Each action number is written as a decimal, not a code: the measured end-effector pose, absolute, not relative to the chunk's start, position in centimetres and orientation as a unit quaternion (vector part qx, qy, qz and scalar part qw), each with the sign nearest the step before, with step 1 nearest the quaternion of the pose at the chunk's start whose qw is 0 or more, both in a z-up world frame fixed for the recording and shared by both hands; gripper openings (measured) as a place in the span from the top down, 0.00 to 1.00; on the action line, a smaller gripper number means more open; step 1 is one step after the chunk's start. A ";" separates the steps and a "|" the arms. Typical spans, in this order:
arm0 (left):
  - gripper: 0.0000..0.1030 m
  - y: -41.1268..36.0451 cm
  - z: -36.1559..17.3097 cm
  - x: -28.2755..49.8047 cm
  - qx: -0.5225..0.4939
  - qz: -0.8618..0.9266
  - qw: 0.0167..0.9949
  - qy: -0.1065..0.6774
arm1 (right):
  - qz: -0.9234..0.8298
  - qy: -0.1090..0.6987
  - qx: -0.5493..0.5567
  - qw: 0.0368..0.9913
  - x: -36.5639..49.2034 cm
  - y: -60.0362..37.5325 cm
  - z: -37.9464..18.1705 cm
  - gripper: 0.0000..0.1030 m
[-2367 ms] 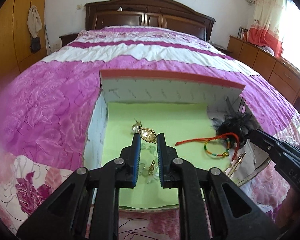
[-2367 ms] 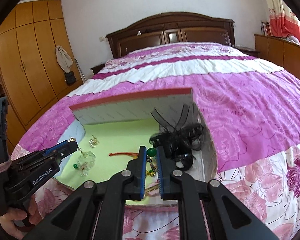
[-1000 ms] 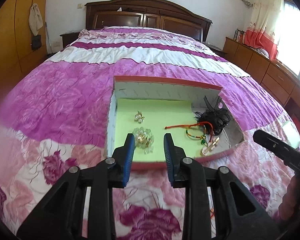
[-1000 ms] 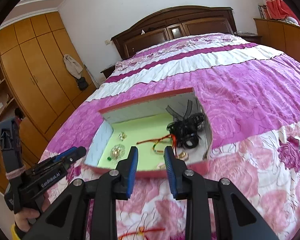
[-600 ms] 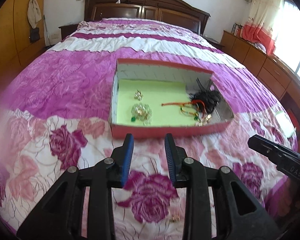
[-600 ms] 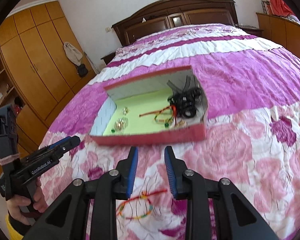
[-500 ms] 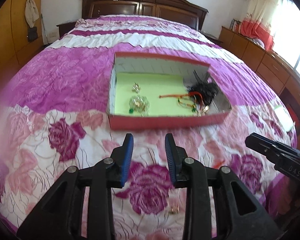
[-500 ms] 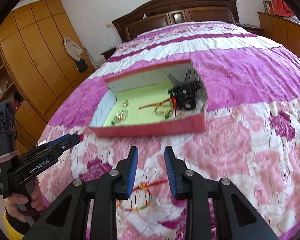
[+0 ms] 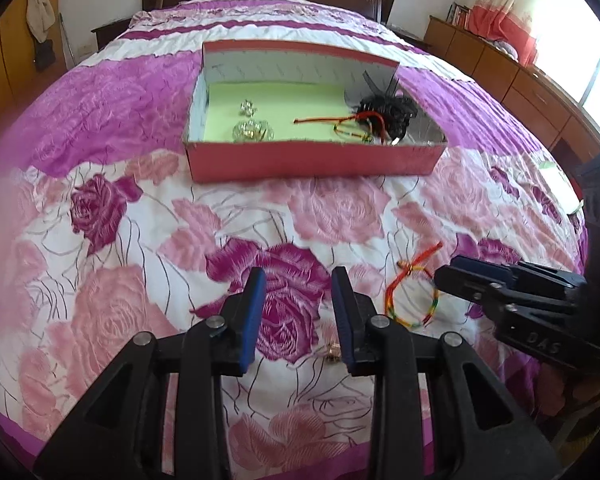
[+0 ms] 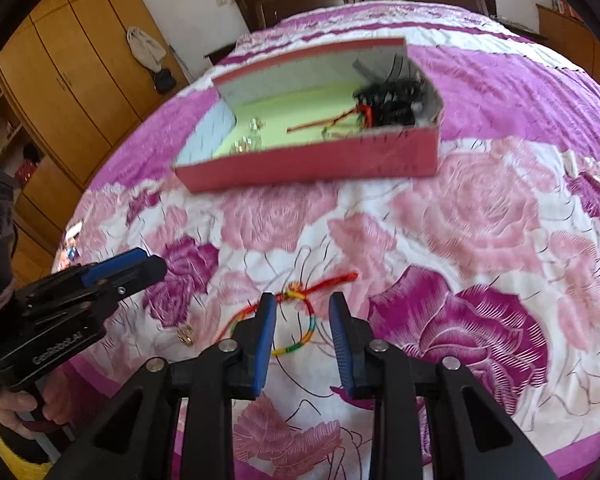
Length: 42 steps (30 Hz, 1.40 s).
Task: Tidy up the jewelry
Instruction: 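Lift both grippers out toward the rainbow bracelet and small gold earring, then close the right gripper on the rainbow string bracelet while the left closes on the gold earring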
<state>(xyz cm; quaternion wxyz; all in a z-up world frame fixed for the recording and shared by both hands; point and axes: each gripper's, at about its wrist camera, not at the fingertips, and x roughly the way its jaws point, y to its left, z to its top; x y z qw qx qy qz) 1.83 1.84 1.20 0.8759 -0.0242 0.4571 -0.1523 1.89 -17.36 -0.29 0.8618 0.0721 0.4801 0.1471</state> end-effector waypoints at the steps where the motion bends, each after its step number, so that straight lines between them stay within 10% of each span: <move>1: 0.75 1.9 1.1 1.7 -0.025 -0.152 0.875 0.459 | 0.146 0.485 0.069 0.859 2.0 -17.2 -0.7 0.71; 9: 0.75 2.4 -0.1 1.2 -0.031 -0.151 0.866 0.475 | 0.141 0.509 0.052 0.848 2.4 -16.4 -3.0 0.71; 15: 0.75 2.5 -0.3 0.9 -0.031 -0.153 0.862 0.483 | 0.150 0.507 0.059 0.846 2.5 -16.5 -3.4 0.94; 37: 0.77 -0.7 -1.8 -0.3 0.013 -0.187 0.841 0.508 | 0.124 0.408 0.113 0.897 1.1 -22.3 2.1 0.95; 42: 0.94 -1.0 -1.9 -0.5 0.015 -0.192 0.841 0.506 | 0.125 0.401 0.115 0.900 1.0 -22.4 2.4 0.95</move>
